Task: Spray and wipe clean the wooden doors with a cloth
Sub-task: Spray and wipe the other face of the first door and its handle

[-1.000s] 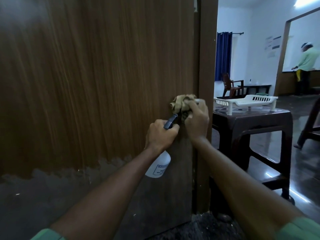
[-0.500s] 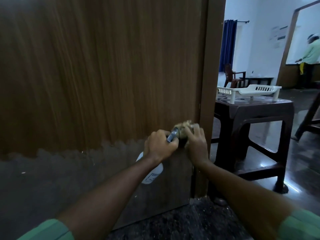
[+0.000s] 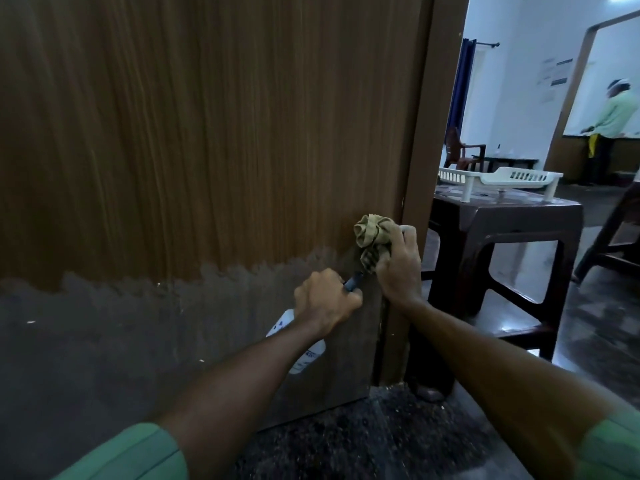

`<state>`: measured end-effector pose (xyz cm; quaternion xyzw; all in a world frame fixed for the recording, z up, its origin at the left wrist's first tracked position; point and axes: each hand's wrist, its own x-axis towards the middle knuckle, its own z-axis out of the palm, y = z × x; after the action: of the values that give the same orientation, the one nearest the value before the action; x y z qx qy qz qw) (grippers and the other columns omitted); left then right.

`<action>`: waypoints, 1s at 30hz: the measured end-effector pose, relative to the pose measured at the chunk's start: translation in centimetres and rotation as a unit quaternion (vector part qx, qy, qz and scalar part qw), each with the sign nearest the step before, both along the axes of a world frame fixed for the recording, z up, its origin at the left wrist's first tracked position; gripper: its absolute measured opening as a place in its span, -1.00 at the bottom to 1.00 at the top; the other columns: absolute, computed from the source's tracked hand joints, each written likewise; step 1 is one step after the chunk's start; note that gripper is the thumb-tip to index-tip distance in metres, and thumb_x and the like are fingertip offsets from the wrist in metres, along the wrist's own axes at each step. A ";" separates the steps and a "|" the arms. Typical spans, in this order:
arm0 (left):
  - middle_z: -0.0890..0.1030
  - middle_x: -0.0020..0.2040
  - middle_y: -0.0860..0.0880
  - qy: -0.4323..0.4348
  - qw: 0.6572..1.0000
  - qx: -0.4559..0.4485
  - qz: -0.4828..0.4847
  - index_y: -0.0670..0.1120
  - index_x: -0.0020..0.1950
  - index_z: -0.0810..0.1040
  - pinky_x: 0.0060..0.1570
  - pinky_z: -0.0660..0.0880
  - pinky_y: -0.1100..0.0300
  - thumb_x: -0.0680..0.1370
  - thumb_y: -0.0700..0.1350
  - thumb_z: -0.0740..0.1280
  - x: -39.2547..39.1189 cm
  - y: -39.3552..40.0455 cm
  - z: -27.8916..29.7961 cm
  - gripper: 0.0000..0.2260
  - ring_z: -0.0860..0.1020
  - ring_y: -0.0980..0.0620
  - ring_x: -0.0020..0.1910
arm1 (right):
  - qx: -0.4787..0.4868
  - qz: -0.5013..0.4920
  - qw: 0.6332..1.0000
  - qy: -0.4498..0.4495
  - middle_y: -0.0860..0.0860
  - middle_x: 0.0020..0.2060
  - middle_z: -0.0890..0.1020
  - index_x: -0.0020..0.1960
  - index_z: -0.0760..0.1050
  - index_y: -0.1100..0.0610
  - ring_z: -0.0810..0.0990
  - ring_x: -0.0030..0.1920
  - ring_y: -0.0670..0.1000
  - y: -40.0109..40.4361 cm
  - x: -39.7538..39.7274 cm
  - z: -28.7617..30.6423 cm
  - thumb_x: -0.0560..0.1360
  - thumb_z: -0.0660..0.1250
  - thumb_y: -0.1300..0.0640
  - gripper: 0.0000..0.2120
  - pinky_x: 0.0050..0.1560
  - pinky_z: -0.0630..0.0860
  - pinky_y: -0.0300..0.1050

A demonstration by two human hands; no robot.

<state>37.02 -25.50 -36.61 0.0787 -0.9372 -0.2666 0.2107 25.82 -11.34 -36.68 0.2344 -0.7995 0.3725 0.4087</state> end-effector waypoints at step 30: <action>0.48 -0.47 0.05 0.099 0.992 0.073 -0.032 -0.05 -0.38 0.47 -0.43 0.35 0.16 0.54 0.03 0.36 -0.2 -2.6 -2.1 -0.68 0.44 0.06 -0.51 | 0.081 -0.023 0.995 0.054 0.13 0.15 0.38 0.27 0.42 0.11 0.46 0.08 0.09 -1.0 -0.4 -1.7 0.48 0.36 0.20 -0.63 -0.06 0.54 -0.08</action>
<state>36.86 -28.10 -38.73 0.0367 -0.8918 -0.3472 0.2878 25.39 -12.37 -38.34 0.2682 -0.8086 0.2841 0.4398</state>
